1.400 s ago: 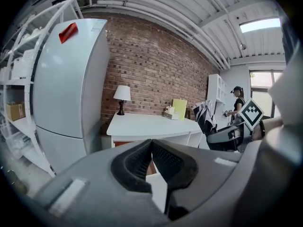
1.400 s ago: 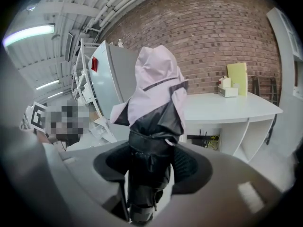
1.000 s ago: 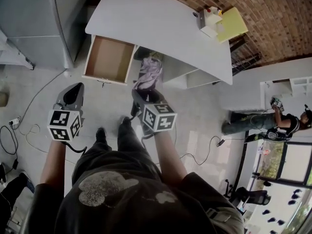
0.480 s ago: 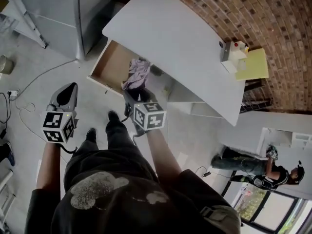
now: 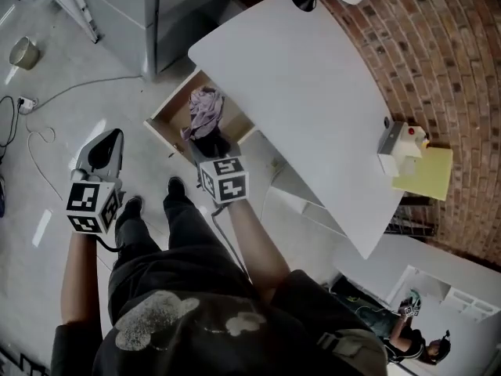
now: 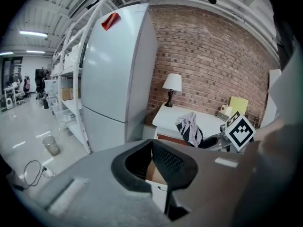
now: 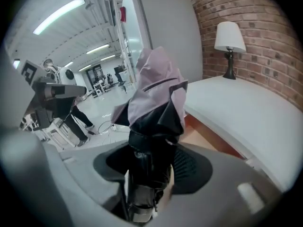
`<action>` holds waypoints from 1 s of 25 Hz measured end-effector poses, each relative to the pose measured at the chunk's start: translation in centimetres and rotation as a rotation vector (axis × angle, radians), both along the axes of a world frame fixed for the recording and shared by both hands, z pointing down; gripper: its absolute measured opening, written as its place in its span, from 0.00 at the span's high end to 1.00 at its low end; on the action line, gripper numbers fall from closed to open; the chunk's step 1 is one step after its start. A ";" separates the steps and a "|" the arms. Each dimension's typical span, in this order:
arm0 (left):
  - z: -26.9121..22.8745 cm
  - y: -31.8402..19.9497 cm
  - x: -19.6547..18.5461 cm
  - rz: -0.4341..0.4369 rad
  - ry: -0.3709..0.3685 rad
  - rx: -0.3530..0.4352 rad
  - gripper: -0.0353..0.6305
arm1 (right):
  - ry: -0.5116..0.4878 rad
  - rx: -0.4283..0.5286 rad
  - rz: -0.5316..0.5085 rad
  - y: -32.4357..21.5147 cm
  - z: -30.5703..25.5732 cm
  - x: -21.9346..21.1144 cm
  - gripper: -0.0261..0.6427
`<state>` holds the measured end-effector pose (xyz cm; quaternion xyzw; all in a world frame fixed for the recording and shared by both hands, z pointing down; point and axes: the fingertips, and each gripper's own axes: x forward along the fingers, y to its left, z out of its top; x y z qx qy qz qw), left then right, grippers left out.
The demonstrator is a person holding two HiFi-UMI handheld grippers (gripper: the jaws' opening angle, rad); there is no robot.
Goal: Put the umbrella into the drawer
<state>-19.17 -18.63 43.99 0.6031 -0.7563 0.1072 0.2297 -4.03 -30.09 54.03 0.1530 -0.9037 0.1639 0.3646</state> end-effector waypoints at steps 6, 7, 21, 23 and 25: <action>3.9 0.0 -0.7 -0.116 0.056 -0.018 0.93 | 0.081 -0.002 -0.076 -1.7 5.6 -1.1 0.61; 4.5 0.0 -0.7 -0.130 0.068 -0.020 0.93 | 0.091 -0.004 -0.073 -2.0 6.5 -1.2 0.61; 11.3 0.0 -1.9 -0.221 0.118 -0.035 0.93 | 0.222 0.012 0.000 -6.3 17.8 -2.5 0.61; 12.3 0.2 -1.9 -0.230 0.133 -0.038 0.93 | 0.233 0.009 0.009 -6.7 19.3 -2.6 0.61; 13.2 0.3 -1.8 -0.238 0.147 -0.046 0.93 | 0.245 0.001 0.016 -6.9 20.6 -2.7 0.61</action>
